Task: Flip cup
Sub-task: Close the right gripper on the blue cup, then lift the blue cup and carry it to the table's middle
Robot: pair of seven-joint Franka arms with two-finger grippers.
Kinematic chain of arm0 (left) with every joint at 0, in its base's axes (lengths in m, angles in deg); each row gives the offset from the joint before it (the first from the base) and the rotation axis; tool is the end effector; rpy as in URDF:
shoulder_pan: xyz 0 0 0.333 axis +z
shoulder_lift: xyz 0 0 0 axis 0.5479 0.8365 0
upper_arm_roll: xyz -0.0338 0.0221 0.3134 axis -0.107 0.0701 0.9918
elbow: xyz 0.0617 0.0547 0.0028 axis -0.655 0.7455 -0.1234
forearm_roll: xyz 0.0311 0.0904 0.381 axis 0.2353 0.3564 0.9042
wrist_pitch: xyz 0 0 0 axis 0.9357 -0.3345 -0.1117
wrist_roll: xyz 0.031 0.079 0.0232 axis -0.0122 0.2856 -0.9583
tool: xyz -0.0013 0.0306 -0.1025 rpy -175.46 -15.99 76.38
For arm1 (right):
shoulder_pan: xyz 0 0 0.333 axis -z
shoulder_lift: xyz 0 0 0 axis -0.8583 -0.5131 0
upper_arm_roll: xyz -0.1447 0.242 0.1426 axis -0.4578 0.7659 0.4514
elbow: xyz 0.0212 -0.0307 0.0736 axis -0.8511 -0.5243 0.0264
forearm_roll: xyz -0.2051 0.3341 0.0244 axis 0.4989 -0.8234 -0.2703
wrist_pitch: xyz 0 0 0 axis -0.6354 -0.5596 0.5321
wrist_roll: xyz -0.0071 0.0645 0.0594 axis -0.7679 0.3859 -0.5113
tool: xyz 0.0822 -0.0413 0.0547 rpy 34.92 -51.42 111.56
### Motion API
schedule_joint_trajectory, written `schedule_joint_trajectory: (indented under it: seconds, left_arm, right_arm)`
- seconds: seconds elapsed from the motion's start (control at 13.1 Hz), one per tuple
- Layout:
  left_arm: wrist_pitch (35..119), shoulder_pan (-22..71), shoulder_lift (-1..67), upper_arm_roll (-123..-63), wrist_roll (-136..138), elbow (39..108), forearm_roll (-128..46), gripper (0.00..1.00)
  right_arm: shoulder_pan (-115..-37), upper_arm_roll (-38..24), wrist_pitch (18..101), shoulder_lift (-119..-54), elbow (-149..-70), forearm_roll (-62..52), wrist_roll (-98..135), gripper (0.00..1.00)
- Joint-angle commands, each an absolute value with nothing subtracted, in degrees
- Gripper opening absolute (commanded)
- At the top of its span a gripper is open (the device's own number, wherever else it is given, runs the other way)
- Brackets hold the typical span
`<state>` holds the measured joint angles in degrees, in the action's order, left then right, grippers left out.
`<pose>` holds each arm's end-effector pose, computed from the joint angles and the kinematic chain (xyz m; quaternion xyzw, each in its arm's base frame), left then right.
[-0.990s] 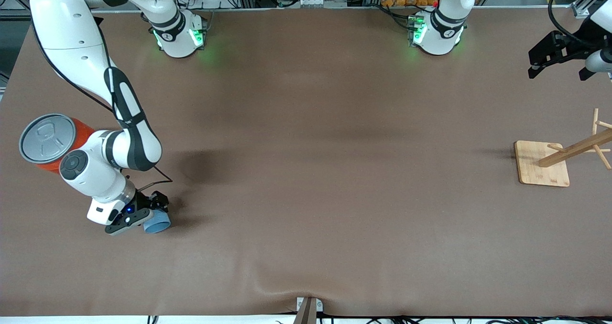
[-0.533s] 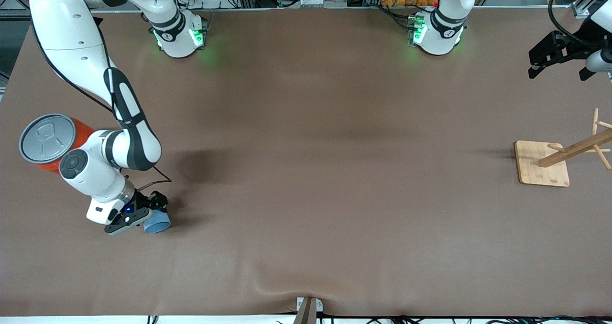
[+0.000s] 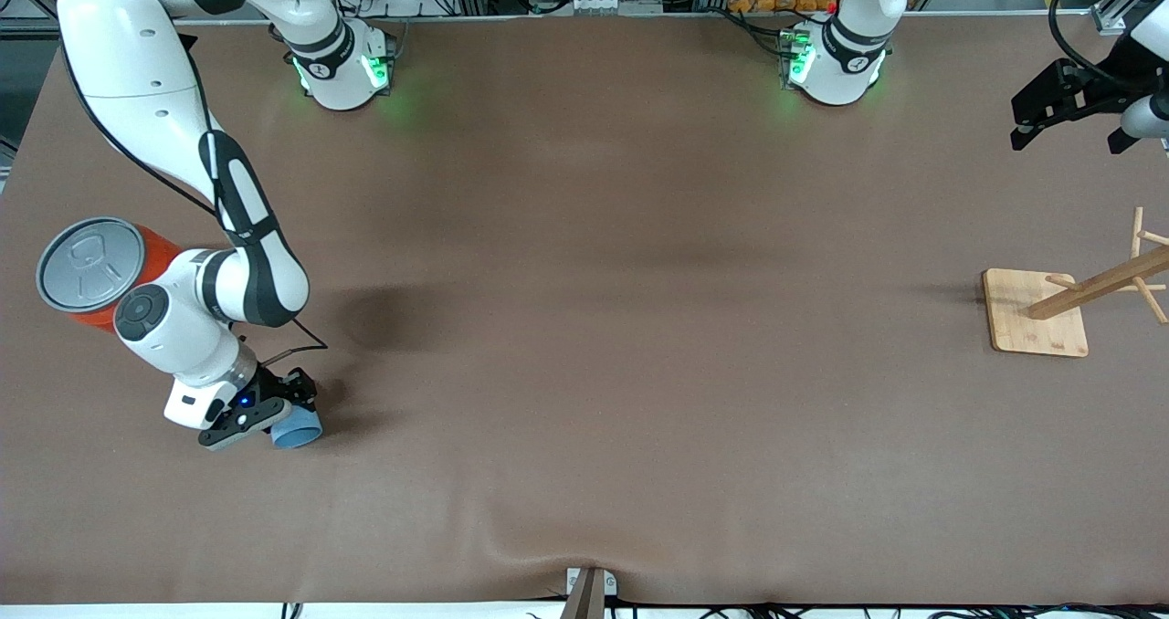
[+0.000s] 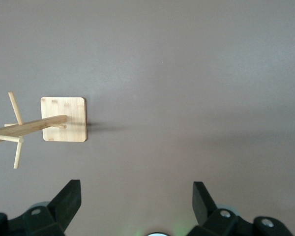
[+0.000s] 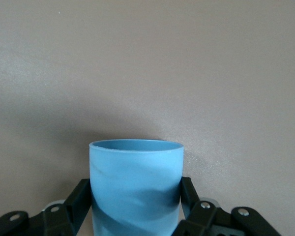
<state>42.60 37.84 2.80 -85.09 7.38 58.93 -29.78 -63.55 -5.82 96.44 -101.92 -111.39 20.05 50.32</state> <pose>0.5119 -0.0527 0.6936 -0.9985 0.0464 -0.0163 0.0251 0.6863 0.0029 0.2089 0.9625 0.2419 0.1225 0.0008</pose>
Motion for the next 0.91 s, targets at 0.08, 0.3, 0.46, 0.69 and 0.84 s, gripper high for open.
schedule_joint_trajectory:
  seconds: [0.08,0.3,0.46,0.69,0.84]
  left_arm:
    - [41.8,38.5,1.9,-84.9,8.4,58.9,-30.6,1.0]
    - [41.8,38.5,2.0,-84.8,8.3,59.0,-30.5,1.0]
    - [41.8,38.5,2.1,-85.0,8.3,59.0,-30.5,1.0]
    - [41.8,38.4,2.1,-85.4,8.3,59.0,-30.3,1.0]
    - [41.8,38.5,2.1,-85.4,8.4,59.0,-30.3,1.0]
  right_arm:
    - [-62.9,-5.3,98.5,-102.3,-112.2,19.5,52.5,0.32]
    - [-63.0,-5.3,98.4,-102.3,-112.2,19.5,53.5,0.32]
    - [-63.7,-5.3,97.4,-101.8,-111.7,19.6,54.7,0.27]
    - [-64.6,-5.2,87.2,-100.3,-108.7,19.6,54.9,0.24]
    - [-64.8,-5.2,78.1,-98.9,-105.0,19.7,55.3,0.24]
